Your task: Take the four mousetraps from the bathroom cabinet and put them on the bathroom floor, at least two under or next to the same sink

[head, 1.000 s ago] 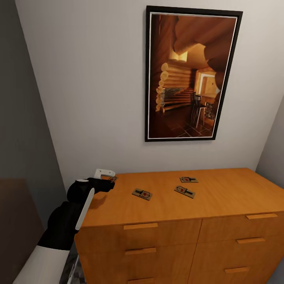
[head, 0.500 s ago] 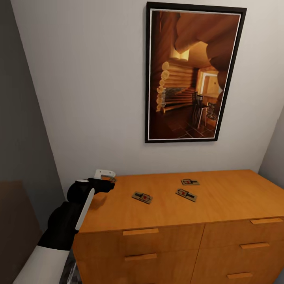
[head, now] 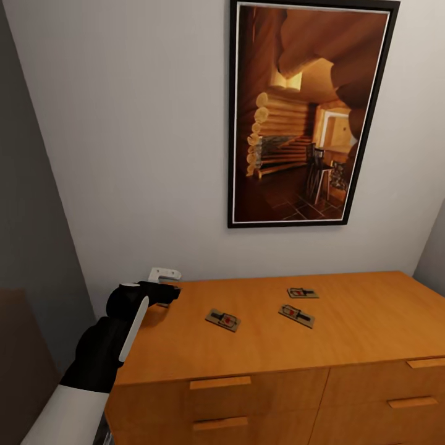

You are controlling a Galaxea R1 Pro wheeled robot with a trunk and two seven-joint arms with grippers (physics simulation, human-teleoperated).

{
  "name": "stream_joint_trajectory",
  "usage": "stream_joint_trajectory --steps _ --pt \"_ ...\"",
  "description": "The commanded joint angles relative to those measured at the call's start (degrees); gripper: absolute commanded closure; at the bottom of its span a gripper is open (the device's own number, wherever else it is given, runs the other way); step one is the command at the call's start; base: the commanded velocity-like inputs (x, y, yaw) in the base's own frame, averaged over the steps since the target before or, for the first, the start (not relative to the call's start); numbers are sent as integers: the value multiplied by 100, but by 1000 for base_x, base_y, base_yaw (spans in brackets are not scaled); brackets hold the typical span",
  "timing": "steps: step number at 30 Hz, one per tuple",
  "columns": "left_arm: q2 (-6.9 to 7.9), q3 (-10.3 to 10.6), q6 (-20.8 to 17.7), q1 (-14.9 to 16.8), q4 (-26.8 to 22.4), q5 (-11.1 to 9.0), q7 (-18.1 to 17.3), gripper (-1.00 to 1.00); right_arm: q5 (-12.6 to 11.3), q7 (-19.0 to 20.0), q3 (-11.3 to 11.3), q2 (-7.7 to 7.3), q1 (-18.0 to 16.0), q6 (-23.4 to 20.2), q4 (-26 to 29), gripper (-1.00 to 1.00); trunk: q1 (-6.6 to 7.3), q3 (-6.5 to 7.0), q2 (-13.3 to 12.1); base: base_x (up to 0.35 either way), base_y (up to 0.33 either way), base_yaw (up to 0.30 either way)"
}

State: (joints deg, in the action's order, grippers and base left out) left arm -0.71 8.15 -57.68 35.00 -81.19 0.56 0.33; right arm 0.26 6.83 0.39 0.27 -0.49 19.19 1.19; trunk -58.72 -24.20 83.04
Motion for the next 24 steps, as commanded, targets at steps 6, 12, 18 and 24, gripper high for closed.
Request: stream_joint_trajectory --steps 6,12,18,24 --pt "0 2 -24 0 -2 5 3 -100 1 10 4 6 -4 16 -10 -100 0 -7 3 21 0 0" --pt "0 2 -24 -2 -2 5 3 -100 0 10 5 7 -4 9 -13 -100 0 -7 3 5 0 0" --pt "0 2 -24 -6 7 5 2 -100 0 11 5 8 -4 7 -13 -100 0 -7 3 1 0 0" --pt "1 2 -17 -10 108 12 -4 -100 0 11 4 8 -4 6 -13 -100 0 -7 3 0 0 0"
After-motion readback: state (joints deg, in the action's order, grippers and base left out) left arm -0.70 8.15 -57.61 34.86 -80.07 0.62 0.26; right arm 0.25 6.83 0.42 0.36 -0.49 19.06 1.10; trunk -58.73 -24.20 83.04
